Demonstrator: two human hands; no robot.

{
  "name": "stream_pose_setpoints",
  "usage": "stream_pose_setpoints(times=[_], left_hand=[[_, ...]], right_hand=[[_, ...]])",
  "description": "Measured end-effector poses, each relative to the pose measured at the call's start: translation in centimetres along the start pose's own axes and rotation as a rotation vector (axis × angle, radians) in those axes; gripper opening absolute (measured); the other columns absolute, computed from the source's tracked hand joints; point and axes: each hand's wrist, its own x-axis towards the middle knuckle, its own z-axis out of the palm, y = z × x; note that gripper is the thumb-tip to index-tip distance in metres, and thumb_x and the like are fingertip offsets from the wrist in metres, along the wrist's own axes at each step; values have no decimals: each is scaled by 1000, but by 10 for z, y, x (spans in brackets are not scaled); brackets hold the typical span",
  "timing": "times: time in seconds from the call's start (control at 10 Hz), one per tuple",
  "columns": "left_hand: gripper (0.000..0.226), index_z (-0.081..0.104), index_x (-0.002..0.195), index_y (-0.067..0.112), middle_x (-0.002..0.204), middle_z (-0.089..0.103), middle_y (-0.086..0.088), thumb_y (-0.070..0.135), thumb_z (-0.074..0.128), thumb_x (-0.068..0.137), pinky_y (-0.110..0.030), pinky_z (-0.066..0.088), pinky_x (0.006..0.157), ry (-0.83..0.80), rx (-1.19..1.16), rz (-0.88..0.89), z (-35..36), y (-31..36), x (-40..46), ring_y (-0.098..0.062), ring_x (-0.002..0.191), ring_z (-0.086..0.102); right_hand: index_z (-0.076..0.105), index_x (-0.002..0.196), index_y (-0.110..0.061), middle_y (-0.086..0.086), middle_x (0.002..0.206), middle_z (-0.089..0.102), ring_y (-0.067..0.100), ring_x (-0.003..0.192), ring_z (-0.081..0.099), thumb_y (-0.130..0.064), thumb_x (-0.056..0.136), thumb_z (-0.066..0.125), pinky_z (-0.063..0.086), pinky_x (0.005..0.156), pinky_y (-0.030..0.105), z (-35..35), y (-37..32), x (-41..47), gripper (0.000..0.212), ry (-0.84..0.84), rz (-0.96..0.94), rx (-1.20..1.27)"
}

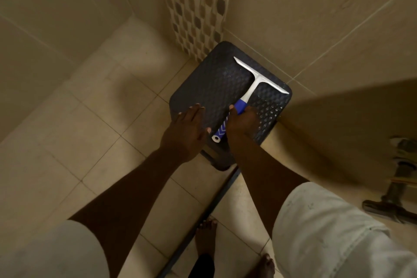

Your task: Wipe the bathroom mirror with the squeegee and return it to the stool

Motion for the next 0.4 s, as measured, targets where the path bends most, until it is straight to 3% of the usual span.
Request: stream_pose_setpoints(times=[0.4], left_hand=[[64,13,148,13,158,13,-7,41,37,96,-35,10,115,45,24,8,-22,7,-5,-22,144,13]], right_hand=[[47,127,-5,14,127,57,24,116,56,-27,91,59,35,85,23,-27,0,-15,44,-84,-42,40]])
